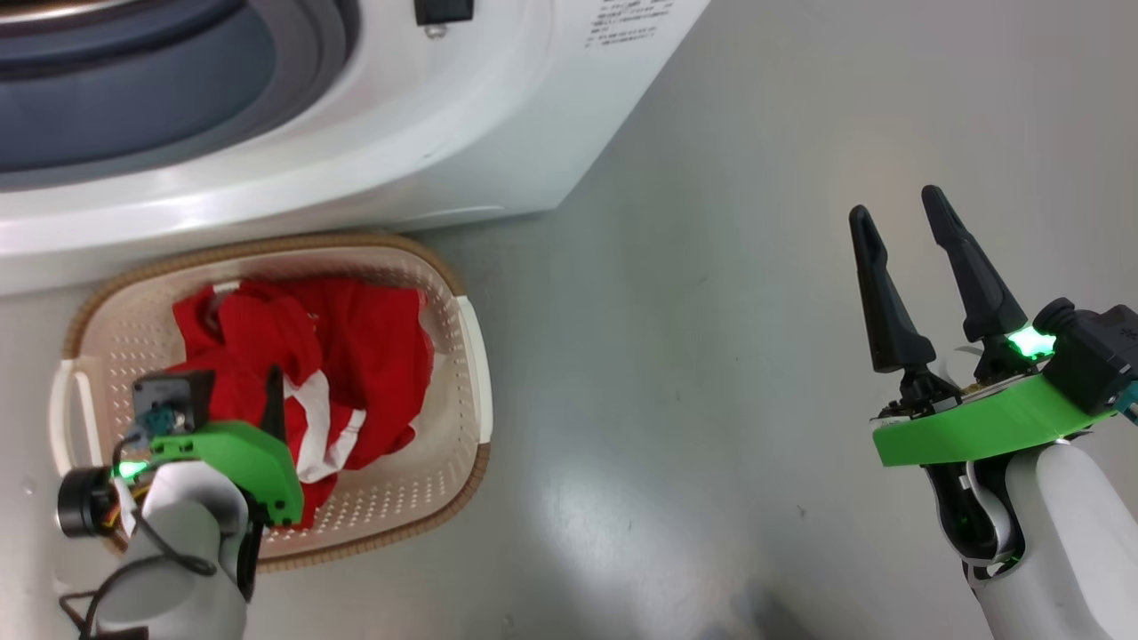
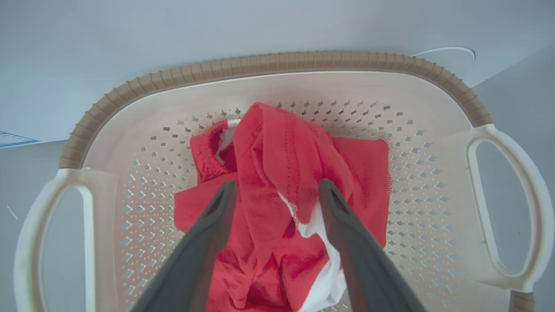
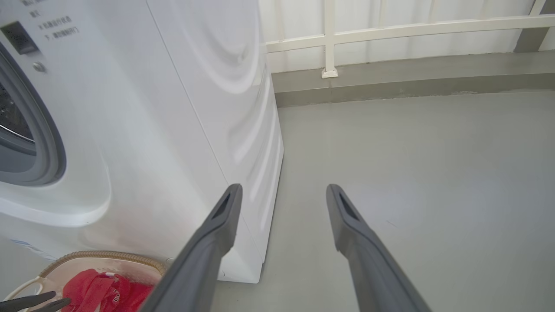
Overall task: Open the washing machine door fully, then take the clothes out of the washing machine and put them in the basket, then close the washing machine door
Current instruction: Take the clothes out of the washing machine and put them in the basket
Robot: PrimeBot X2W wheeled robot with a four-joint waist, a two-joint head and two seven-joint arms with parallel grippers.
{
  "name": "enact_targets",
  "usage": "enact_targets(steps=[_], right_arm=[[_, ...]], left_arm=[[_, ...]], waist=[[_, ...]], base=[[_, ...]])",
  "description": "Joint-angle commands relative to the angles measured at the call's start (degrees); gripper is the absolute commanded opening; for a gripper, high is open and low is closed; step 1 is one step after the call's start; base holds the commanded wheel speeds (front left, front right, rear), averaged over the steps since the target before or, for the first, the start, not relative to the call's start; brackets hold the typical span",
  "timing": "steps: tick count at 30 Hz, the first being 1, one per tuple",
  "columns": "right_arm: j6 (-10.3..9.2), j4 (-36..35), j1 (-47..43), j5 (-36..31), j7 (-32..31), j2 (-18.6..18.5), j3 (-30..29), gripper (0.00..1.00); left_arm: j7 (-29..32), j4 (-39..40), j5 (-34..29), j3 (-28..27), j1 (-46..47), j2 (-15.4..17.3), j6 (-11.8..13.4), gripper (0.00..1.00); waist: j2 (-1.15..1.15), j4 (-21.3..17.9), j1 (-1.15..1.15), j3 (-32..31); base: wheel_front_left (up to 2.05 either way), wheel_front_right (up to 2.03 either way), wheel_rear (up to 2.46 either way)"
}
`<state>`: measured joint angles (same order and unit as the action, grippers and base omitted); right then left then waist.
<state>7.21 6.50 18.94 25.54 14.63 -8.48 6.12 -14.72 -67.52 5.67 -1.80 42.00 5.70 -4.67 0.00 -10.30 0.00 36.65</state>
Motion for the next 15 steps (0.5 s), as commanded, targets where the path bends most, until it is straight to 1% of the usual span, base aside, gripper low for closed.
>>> enact_targets(steps=[1,7,15], right_arm=[[0.28,-0.9,-2.0,0.4,0.4,-0.4,0.7,1.0],[0.28,-0.1,-3.4,0.3,0.4,-0.5,0.2,1.0],[0.28,1.0,-7.2,-0.1,0.4,-0.9,-0.4,1.0]], left_arm=[[-0.3,1.2,0.8,-1.4,-2.9,1.5,-0.5,1.0],[-0.3,5.6,1.5,-2.3,-6.7,1.0,-0.8,1.0],[-0.3,14.9,0.9,-3.0,-13.3,-0.1,-1.0,1.0]], waist=[[0.0,0.7,0.0,-1.9],[0.0,1.3,0.0,-6.4],[0.0,2.5,0.0,-13.3]], base=[[0.0,0.0,0.0],[0.0,0.0,0.0],[0.0,0.0,0.0]])
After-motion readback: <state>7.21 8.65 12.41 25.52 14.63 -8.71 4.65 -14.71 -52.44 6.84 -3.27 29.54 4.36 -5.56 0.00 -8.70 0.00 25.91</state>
